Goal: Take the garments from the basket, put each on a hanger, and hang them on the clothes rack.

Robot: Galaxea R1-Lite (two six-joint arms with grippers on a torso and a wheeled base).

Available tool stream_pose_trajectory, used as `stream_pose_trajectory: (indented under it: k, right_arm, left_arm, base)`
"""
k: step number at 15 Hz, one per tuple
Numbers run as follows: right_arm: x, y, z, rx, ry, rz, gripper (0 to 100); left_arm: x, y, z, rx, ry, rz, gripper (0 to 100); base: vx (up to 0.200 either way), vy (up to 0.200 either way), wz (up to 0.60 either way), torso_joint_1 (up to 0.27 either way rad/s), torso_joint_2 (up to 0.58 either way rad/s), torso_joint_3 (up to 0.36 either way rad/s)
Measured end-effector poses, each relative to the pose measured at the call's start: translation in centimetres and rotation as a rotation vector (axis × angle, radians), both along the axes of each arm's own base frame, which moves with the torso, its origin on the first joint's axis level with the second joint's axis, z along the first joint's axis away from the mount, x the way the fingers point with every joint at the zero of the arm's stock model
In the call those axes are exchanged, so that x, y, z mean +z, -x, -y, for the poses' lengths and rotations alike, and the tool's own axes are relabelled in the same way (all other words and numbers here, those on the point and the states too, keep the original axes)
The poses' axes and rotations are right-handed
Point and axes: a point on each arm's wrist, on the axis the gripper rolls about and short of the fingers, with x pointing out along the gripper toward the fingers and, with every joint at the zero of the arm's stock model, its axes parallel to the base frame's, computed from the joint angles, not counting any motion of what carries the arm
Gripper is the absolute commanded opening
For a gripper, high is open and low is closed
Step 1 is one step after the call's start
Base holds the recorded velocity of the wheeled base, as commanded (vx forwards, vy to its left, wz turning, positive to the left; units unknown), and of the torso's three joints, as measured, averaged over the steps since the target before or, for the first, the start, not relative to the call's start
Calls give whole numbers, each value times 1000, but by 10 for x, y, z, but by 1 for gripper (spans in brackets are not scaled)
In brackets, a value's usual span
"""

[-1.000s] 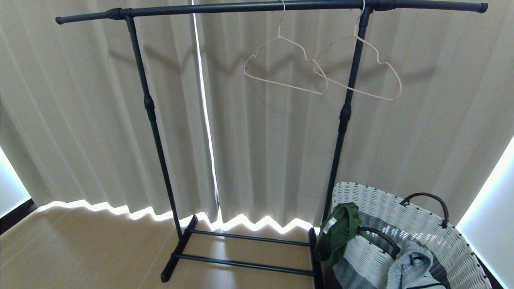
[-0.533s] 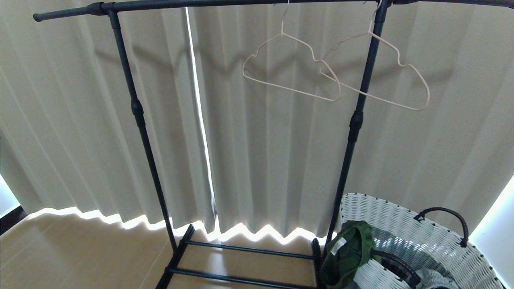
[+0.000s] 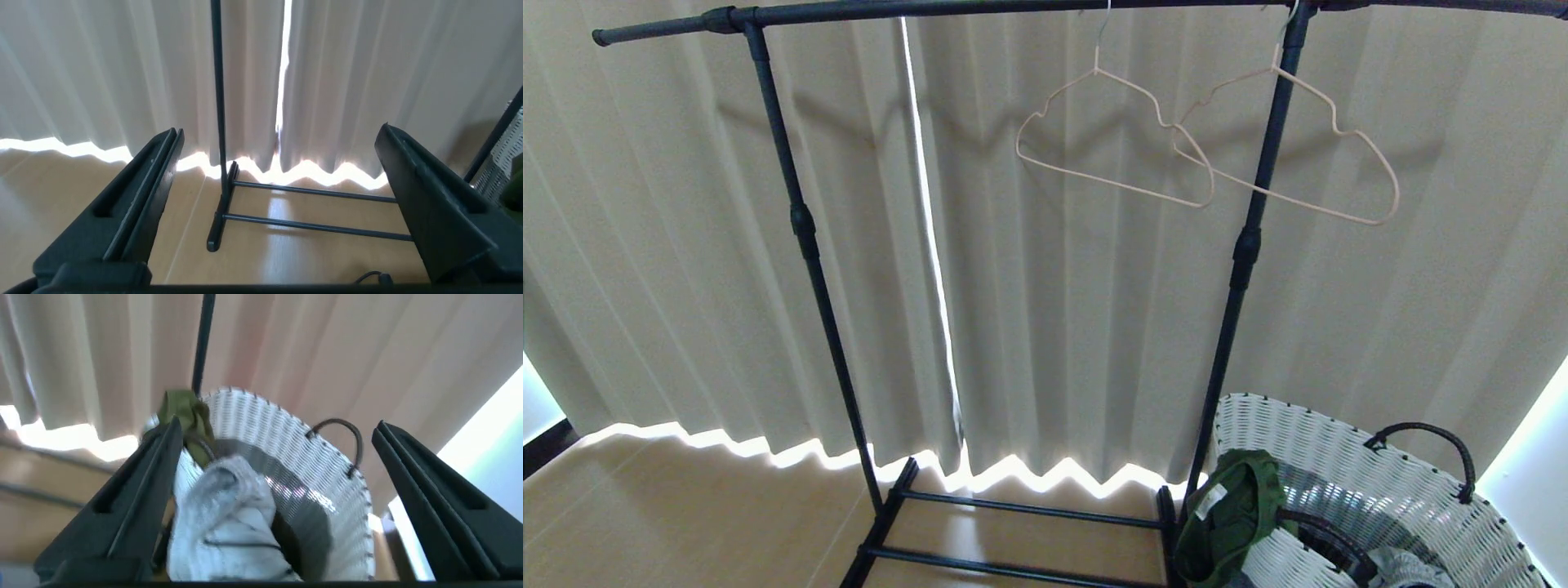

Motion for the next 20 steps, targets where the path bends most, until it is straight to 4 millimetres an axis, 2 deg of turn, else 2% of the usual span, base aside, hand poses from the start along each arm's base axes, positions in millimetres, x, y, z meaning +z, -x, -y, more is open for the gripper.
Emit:
stream_pose_trajectory:
  k: [2,4,7,9,14,20]
  right_arm:
    - [8,-4,0,9,82,-86,100]
    - [18,-18,0,23,161,-236,100]
    - [29,-55,0,53,246,-481,100]
    - [28,-86,0,60,293,-631,100]
    - [5,-150,5,61,392,-895,100]
    - [-23,-197,26,-9,392,-948,100]
  left_arm:
    - [0,0,0,0,0,0,100]
    - [0,0,0,0,0,0,100]
    - [0,0,0,0,0,0,100]
    - [0,0,0,0,0,0,100]
    - [0,0,0,0,0,0,100]
    - [0,0,0,0,0,0,100]
  base:
    - [0,0,0,0,0,0]
    - [0,0,0,0,0,0]
    - [0,0,0,0,0,0]
    - [0,0,0,0,0,0]
    - [0,0,0,0,0,0]
    - [0,0,0,0,0,0]
